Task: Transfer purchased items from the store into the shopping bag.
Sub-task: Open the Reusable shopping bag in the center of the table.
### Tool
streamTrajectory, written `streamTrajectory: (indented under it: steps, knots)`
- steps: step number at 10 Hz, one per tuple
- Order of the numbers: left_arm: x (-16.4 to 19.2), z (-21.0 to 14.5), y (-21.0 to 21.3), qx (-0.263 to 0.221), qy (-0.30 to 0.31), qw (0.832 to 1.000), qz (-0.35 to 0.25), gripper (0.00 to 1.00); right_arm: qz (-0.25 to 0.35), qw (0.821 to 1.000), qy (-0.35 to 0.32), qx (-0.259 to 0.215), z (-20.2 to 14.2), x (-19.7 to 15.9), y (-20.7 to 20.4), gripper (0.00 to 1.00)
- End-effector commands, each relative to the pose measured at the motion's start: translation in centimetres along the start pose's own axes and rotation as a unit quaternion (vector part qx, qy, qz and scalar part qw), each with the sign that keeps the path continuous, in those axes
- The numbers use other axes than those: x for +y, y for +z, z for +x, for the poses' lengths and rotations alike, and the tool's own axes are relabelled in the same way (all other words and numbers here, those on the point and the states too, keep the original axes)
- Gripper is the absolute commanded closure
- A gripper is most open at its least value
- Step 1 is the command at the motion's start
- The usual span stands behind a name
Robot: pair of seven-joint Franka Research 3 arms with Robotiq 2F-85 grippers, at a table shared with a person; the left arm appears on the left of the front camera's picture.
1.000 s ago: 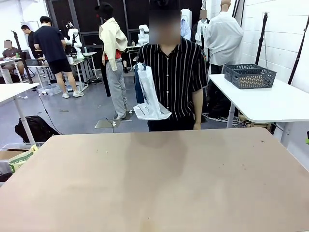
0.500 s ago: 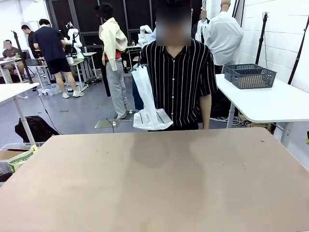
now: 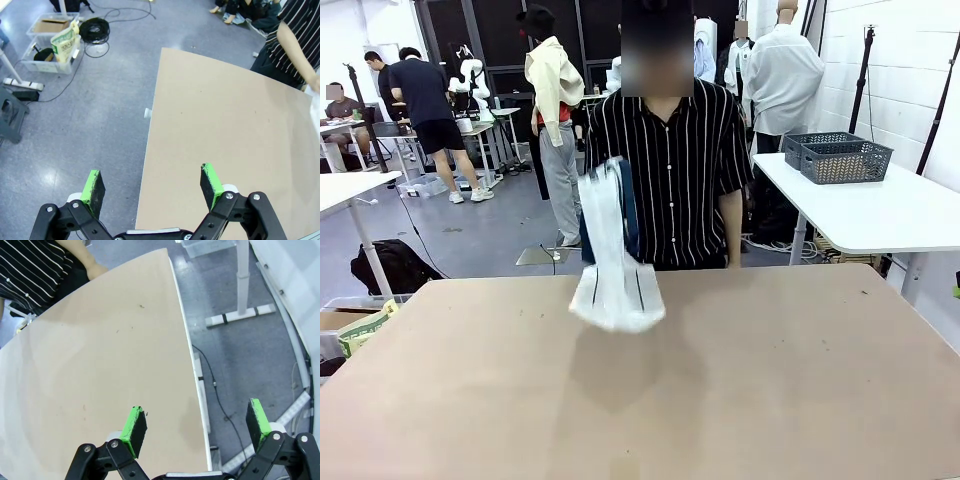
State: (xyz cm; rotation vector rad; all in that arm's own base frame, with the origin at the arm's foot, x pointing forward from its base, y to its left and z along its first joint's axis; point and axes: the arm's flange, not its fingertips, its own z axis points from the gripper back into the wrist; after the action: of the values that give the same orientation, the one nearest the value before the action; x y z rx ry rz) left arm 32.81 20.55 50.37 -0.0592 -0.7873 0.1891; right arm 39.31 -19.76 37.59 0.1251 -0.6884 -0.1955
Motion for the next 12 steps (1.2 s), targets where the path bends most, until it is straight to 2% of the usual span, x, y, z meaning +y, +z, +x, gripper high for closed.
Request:
streamTrajectory:
  steps: [1, 12]
  knots:
    - [0.04, 0.05, 0.13, -0.001, 0.003, 1.0, 0.001, 0.0, -0.006, 1.0, 0.001, 0.001, -0.18, 0.23, 0.3, 0.0]
    - [0.04, 0.05, 0.13, -0.001, 0.003, 1.0, 0.001, 0.0, 0.0, 1.0, 0.0, 0.0, 0.0, 0.0, 0.0, 0.0]
